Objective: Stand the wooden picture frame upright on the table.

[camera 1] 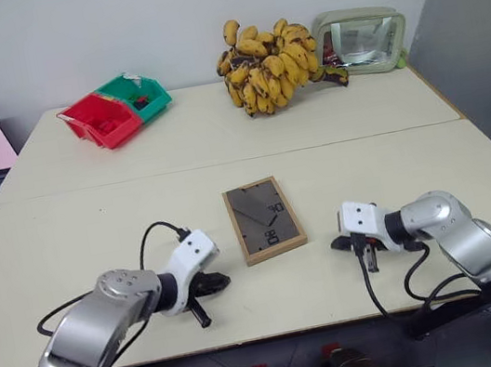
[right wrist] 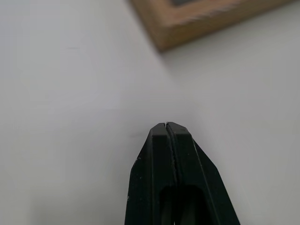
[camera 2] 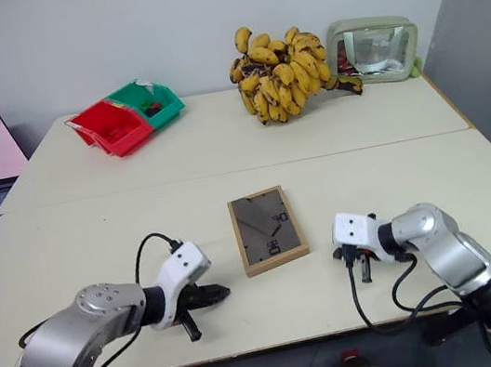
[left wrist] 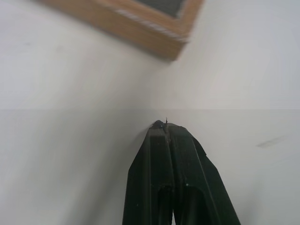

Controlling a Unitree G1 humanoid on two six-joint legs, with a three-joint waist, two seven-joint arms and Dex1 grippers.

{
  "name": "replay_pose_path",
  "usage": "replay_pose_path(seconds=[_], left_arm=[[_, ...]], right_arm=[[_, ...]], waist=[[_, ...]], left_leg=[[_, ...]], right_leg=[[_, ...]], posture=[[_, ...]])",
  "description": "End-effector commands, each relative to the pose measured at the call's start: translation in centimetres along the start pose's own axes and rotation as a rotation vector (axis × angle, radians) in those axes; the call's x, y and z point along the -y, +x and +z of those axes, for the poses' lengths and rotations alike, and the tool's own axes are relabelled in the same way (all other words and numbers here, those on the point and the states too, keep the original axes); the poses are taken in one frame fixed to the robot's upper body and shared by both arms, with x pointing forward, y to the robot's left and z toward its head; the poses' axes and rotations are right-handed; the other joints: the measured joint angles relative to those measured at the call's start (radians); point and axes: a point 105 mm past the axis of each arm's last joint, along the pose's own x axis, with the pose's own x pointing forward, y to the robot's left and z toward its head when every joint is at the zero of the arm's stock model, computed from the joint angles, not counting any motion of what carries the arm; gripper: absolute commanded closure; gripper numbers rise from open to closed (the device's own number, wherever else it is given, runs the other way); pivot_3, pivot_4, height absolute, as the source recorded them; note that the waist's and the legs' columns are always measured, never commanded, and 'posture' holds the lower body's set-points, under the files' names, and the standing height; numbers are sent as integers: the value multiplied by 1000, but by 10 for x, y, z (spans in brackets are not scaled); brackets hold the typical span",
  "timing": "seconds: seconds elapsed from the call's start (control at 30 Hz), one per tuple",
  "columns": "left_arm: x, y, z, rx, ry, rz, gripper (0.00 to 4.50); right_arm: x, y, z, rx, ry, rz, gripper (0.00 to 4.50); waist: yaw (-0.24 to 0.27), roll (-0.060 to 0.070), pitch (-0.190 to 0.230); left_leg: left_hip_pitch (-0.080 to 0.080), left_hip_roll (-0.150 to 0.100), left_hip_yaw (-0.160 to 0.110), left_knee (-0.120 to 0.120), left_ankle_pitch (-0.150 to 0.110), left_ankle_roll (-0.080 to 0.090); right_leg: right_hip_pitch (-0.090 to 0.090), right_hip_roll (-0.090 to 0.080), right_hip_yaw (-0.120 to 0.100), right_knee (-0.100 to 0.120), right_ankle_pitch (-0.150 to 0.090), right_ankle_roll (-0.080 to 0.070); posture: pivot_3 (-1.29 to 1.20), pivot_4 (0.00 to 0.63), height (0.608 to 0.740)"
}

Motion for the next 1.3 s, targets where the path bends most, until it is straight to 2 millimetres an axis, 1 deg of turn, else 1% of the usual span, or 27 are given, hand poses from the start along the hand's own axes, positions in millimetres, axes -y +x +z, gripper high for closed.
replay_pose_path(seconds=[0.03, 0.07, 0.1, 0.2, 0.3, 0.37, 0.53, 0.7, 0.8, 0.93, 1.03, 1.17, 1.3], left_arm=[[-38, 11, 6, 13, 8, 139, 4476], [-42, 19, 12, 32, 12, 148, 4476], [-42, 29, 20, 49, 15, 149, 4476], [-32, 46, 33, 80, 16, 112, 4476], [-5, 56, 44, 108, 21, 19, 4476], [8, 55, 46, 110, 22, -26, 4476], [38, 40, 43, 101, 59, -130, 4476], [56, 27, 34, 75, 91, -180, 4476], [66, 21, 29, 54, 104, -207, 4476], [68, 16, 19, 26, 106, -208, 4476], [66, 16, 15, 18, 104, -200, 4476], [52, 23, 19, 25, 104, -140, 4476], [41, 29, 23, 30, 108, -119, 4476]], right_arm=[[27, 11, 12, 41, 12, -124, 4500], [29, 17, 18, 55, 12, -133, 4500], [29, 24, 24, 72, 20, -131, 4500], [26, 34, 35, 98, 22, -120, 4500], [15, 34, 37, 111, 28, -71, 4500], [8, 30, 37, 117, 34, -39, 4500], [-15, 17, 47, 150, 29, 30, 4500], [-30, 9, 55, 164, 29, 57, 4500], [-38, 6, 55, 160, 28, 72, 4500], [-46, 2, 55, 155, 34, 97, 4500], [-55, -2, 59, 166, 53, 128, 4500], [-64, -4, 62, 179, 79, 175, 4500], [-63, -2, 60, 166, 72, 171, 4500]], waist=[[0, 0, 0], [0, 0, 0], [2, 0, 0], [17, 0, 0], [29, 0, 0], [30, 0, 0], [22, 0, 0], [12, 0, 0], [9, 0, 0], [7, 0, 0], [8, 0, 0], [7, 0, 0], [8, 0, 0]], left_leg=[[-2, 1, 0, 0, 1, 1], [-2, 0, 0, 0, 1, 1], [-3, 0, 0, 0, 1, 1], [-7, -1, 0, 0, 0, 1], [-8, -1, -1, 0, 0, 0], [-8, -1, -2, 0, 0, 0], [-9, -1, -1, 0, 0, 0], [-8, -1, -1, 0, 0, 0], [-8, 0, -1, -1, 0, 0], [-8, 0, -1, -1, 0, 0], [-8, 0, -1, -1, 0, 0], [-8, 0, 0, -1, 0, 0], [-7, -1, 0, -1, 0, 0]], right_leg=[[-1, 0, 0, 0, 1, 1], [-1, 0, 0, 1, 4, 5], [-2, 0, 1, 0, 4, 6], [-5, -1, 0, -1, 6, 4], [-5, -3, -1, 0, 7, 3], [-4, -6, -1, 0, 7, 4], [-3, -8, 0, -4, 7, 6], [-4, -6, 0, -3, 5, 8], [-4, -5, 0, -4, 4, 9], [-4, -5, 1, -4, 4, 10], [-4, -5, 1, -4, 4, 10], [-4, -5, 1, -4, 3, 10], [-3, -4, 1, -4, 3, 11]], posture=[[0, 150, 740], [0, 150, 740], [0, 150, 740], [0, 150, 740], [0, 150, 740], [0, 150, 740], [0, 150, 740], [0, 150, 740], [0, 150, 740], [0, 150, 740], [0, 150, 740], [0, 150, 740], [0, 150, 740]])
